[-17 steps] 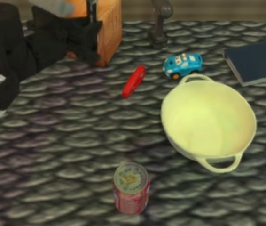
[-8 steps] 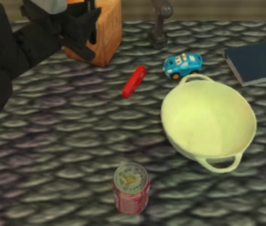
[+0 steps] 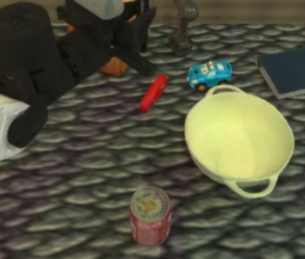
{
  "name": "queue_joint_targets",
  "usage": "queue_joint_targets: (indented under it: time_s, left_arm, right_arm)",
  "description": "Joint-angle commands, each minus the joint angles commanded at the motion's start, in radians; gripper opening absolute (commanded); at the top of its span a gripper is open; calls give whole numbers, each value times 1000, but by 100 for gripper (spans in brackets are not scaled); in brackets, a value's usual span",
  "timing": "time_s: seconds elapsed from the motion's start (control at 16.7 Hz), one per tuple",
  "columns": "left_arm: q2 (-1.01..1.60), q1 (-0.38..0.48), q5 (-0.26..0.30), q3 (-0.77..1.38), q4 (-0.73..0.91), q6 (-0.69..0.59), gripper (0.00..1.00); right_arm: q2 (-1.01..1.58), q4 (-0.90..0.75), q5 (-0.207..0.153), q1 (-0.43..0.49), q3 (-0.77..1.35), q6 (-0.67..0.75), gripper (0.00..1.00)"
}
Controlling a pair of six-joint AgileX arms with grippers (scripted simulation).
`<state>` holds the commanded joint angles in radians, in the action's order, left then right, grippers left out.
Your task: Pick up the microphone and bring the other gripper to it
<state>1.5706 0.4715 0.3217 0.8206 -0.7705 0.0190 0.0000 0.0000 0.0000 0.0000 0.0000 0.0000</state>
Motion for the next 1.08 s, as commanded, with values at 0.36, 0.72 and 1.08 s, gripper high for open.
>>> queue_joint_targets:
  time_s: [0.36, 0.72, 1.08]
  left_arm:
    - [-77, 161, -170, -10, 35, -2, 0]
    - [-76, 160, -170, -9, 35, -2, 0]
    - [-77, 161, -170, -10, 35, -2, 0]
  right_arm:
    - [0, 0, 0, 0, 0, 0, 100]
    - [0, 0, 0, 0, 0, 0, 100]
    - [13, 6, -4, 9, 10, -1, 100]
